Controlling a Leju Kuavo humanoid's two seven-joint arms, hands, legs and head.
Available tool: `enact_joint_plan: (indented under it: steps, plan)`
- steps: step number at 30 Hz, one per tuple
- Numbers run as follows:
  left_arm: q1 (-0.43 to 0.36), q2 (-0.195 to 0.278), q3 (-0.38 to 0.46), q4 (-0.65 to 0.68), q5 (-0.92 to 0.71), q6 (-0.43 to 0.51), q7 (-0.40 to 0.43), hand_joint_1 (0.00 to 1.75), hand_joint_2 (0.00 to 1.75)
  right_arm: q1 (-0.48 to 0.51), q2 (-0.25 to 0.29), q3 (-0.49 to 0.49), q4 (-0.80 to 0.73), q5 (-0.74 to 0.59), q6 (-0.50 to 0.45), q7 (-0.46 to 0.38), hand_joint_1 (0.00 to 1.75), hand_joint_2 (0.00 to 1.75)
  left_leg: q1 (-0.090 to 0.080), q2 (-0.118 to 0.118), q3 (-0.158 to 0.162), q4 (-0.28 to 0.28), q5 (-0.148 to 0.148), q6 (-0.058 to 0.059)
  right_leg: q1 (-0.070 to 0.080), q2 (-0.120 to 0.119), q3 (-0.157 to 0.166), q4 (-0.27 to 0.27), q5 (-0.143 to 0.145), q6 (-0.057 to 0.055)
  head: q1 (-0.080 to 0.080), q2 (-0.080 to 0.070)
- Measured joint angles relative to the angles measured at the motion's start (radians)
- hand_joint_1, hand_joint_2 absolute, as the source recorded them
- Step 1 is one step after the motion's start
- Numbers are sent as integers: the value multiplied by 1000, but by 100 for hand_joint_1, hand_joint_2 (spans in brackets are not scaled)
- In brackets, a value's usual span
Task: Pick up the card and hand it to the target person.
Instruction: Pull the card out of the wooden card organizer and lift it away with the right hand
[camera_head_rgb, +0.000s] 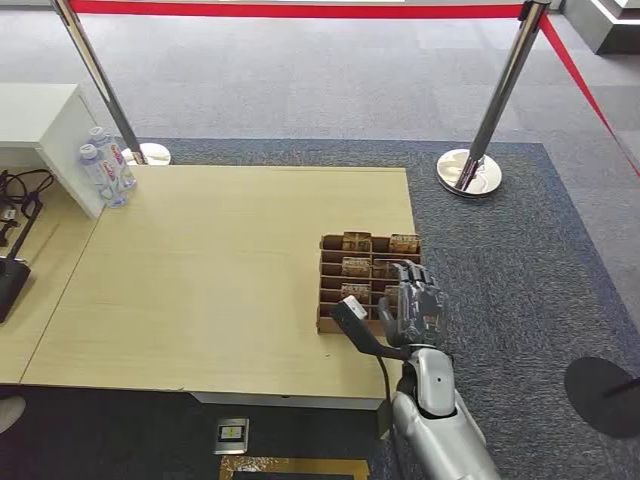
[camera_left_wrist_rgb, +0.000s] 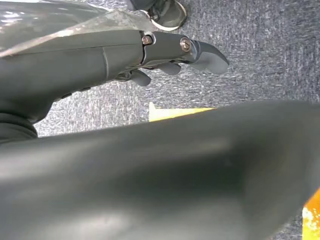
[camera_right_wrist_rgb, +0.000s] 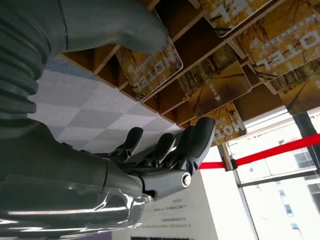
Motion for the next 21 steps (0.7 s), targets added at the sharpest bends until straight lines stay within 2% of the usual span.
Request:
enact_joint_plan:
  steps: [9, 21]
  plan:
    - [-2, 0, 0, 0, -9, -8, 2, 0, 0, 23, -4, -2, -38, 13, 20, 16, 59, 175, 0, 0, 0, 0, 0, 0, 0, 0, 0, 0, 0, 0, 0, 0]
    - [-4, 0, 0, 0, -17, -12, 11, 0, 0, 5, -12, -3, -29, 40, 37, 36, 59, 175, 0, 0, 0, 0, 0, 0, 0, 0, 0, 0, 0, 0, 0, 0]
